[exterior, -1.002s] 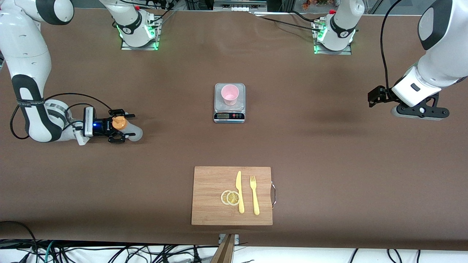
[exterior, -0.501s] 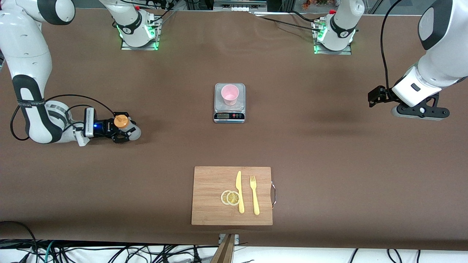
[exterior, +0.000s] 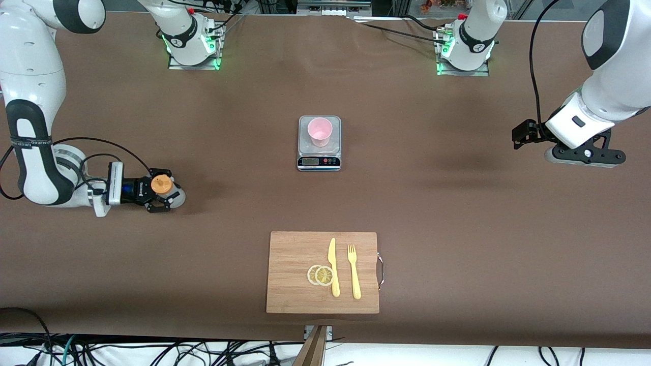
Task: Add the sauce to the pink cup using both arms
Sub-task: 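Lift the bottle with the right gripper and carry it over the cup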
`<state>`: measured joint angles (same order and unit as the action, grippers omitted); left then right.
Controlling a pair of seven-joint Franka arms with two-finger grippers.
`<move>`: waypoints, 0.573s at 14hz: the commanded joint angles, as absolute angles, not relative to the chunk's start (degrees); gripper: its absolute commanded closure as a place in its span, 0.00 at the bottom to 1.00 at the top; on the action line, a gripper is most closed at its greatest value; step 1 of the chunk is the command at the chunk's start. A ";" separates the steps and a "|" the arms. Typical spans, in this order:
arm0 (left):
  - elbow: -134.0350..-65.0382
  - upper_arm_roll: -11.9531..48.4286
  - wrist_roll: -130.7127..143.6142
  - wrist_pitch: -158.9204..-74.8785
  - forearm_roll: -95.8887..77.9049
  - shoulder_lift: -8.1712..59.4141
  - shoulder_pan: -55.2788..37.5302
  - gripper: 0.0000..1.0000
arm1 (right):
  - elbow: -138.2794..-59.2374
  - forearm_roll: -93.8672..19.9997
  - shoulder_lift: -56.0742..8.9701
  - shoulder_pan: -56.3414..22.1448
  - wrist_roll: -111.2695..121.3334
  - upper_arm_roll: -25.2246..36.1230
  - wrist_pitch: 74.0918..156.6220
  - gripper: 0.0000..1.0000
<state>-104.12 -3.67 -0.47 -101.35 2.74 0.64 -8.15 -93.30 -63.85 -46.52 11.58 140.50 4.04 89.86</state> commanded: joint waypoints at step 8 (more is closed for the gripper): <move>-103.10 -3.69 -1.05 -100.20 2.55 0.70 -7.91 0.00 | -90.97 -57.39 -38.85 -3.06 122.10 4.57 105.37 1.00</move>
